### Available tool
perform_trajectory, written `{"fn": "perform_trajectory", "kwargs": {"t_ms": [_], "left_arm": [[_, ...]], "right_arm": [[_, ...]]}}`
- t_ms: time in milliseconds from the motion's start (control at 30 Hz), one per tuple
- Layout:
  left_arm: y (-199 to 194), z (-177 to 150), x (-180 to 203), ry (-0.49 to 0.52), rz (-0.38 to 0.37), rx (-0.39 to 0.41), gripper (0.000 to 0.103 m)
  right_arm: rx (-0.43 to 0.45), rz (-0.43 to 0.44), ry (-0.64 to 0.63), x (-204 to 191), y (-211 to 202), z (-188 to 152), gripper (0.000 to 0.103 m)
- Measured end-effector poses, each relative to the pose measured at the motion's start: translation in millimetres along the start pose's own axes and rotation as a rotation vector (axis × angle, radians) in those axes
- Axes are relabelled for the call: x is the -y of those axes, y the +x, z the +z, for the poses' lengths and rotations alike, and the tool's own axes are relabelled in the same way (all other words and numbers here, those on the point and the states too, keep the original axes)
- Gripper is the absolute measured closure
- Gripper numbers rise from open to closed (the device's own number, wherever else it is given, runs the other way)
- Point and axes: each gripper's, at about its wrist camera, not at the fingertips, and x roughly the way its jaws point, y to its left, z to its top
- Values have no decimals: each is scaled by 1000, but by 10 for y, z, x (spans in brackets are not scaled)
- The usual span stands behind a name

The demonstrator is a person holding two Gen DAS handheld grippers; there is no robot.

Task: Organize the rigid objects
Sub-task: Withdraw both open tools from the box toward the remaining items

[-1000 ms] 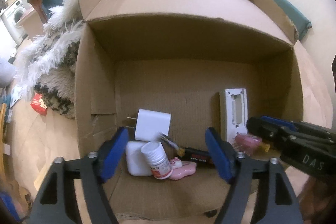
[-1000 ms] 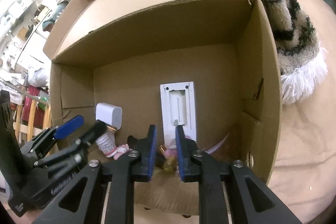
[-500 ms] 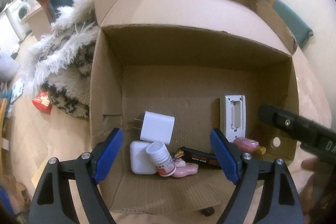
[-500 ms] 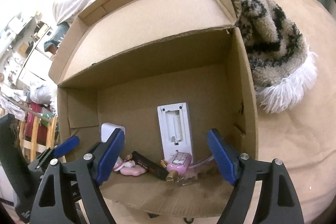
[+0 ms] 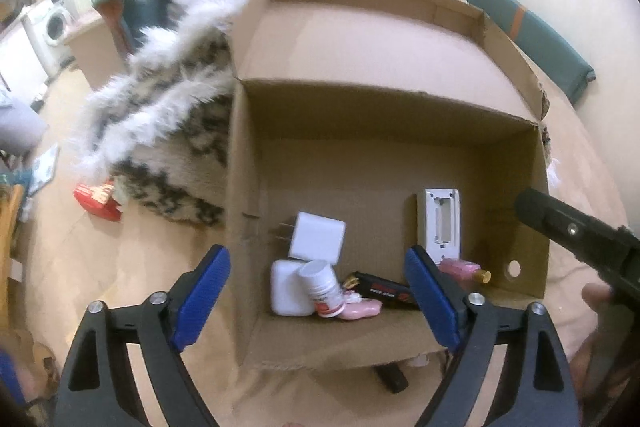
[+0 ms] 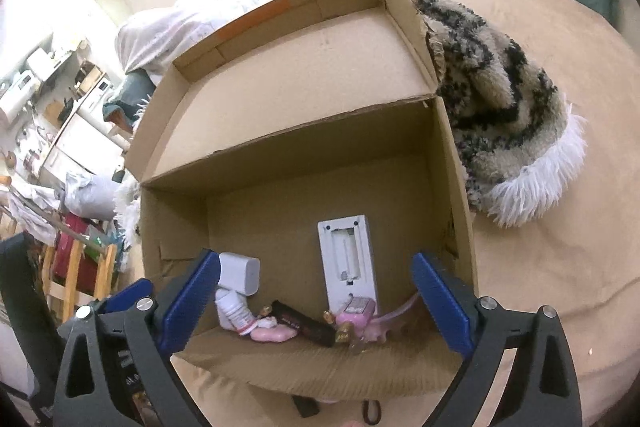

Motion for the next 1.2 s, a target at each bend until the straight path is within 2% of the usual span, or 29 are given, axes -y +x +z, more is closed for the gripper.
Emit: {"fn": "perform_trajectory", "kwargs": {"t_ms": [100,333,533,667,767,867,1033,1200], "left_arm": [[-120,-67,-26,6,13,11,11],[-269,-314,-91,7,10,-13,11],[-247,-560,-135,-9,22,-63,11],[-220,-639,-176,-6,40,-75,11],[-130,-701,-188,8,55,-105,11],[-2,-752,-189,18,117,-142,11],[173,-821,-54,67,87,-206,11],[320,-865,150,38,16,-237,12]], "right_arm": [[6,17,-3,-40,-84,-36,0],[-7,46,-15,-47,-311,-294,0],[-58,17,-30,-7,-364,-595,0],[-99,-35,-43,96,-311,-759,0],[-152,-61,-3,277,-239,-835,0],[-194,-61,92,514,-180,-877,0],[-244,-31,240,787,-74,-903,0],[-284,-55,234,759,82,-913,0]]}}
